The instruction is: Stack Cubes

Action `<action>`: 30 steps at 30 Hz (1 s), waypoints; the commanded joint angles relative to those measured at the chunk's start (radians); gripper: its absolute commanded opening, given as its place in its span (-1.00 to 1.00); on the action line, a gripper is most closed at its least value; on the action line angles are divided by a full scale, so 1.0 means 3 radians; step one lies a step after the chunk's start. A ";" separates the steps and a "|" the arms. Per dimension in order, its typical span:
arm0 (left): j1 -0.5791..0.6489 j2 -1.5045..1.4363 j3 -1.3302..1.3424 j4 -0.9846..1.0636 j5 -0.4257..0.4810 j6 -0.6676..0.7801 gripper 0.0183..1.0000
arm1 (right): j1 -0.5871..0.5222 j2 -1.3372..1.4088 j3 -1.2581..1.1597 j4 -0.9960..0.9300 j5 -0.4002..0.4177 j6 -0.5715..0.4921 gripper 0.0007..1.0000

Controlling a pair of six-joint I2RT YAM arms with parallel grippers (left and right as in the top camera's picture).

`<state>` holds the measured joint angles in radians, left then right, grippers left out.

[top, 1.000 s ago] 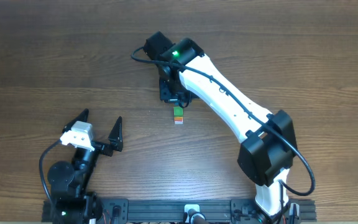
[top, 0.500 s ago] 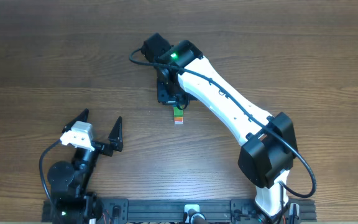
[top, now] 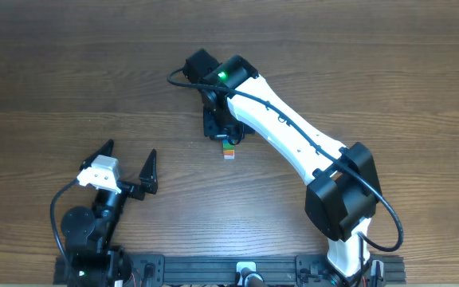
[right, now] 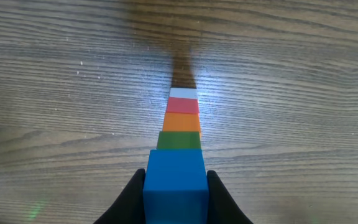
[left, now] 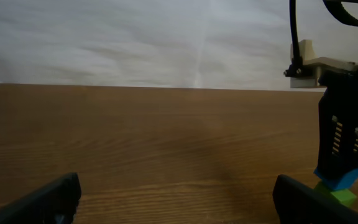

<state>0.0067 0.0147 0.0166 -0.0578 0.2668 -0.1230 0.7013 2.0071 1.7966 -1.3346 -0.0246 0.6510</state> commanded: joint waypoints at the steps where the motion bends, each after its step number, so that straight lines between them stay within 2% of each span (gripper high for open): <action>1: -0.0017 -0.0029 -0.0034 0.0022 0.0043 0.0050 1.00 | 0.0025 -0.0090 -0.0020 -0.0042 -0.0017 0.0024 -0.98; 30: -0.0017 -0.0029 -0.0034 0.0022 0.0043 0.0050 1.00 | 0.0043 -0.0112 -0.0086 -0.0009 -0.0015 0.0062 -0.98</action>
<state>0.0067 0.0147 0.0166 -0.0578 0.2668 -0.1230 0.7052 2.0052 1.7798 -1.3384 -0.0273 0.6556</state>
